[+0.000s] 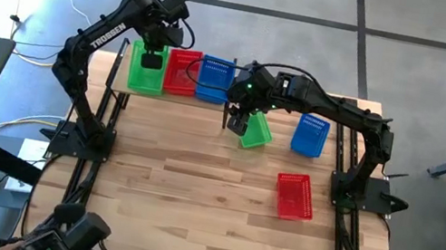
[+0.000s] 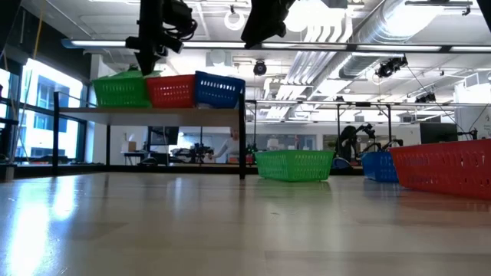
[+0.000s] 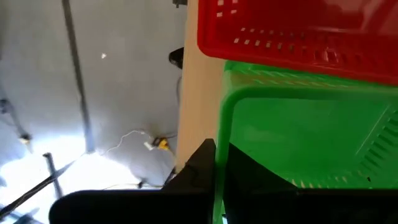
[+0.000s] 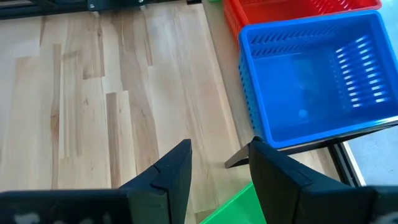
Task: Stack baskets on shelf by color
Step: Stack the bottom green basket on top of the green basket on the shelf
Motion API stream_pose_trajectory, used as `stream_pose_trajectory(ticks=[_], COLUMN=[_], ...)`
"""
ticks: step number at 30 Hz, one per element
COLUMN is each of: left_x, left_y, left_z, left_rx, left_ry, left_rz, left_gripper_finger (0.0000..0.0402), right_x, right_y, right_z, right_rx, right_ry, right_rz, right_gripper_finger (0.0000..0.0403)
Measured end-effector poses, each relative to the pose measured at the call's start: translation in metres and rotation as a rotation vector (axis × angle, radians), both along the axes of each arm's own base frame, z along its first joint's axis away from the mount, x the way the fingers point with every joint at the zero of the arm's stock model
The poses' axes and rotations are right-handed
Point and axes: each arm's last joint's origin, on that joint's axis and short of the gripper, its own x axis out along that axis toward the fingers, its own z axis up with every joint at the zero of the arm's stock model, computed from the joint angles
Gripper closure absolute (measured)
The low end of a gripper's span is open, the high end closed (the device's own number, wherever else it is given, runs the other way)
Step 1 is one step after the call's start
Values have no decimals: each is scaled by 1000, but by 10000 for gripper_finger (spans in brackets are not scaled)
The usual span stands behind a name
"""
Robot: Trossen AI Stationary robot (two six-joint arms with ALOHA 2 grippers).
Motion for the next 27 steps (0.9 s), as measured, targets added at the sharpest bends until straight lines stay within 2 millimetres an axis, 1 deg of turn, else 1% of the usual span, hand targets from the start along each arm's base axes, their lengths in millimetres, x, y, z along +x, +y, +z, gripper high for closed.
stream_pose_trajectory(ticks=[9,17,22,27], left_x=[-5,-5,-5,-4], left_y=[3,3,3,3], left_z=[-1,-1,0,0], left_rx=[-53,-51,11,16], left_ry=[-89,-92,-10,-2], left_rz=[31,39,57,51], left_gripper_finger=[401,397,373,341], right_x=[0,0,0,0], right_y=[0,0,0,0], right_z=[0,0,0,0], right_rx=[-7,-8,-8,-8], right_ry=[1,1,1,2], right_rz=[-7,-7,-7,-7], right_gripper_finger=[257,257,257,257])
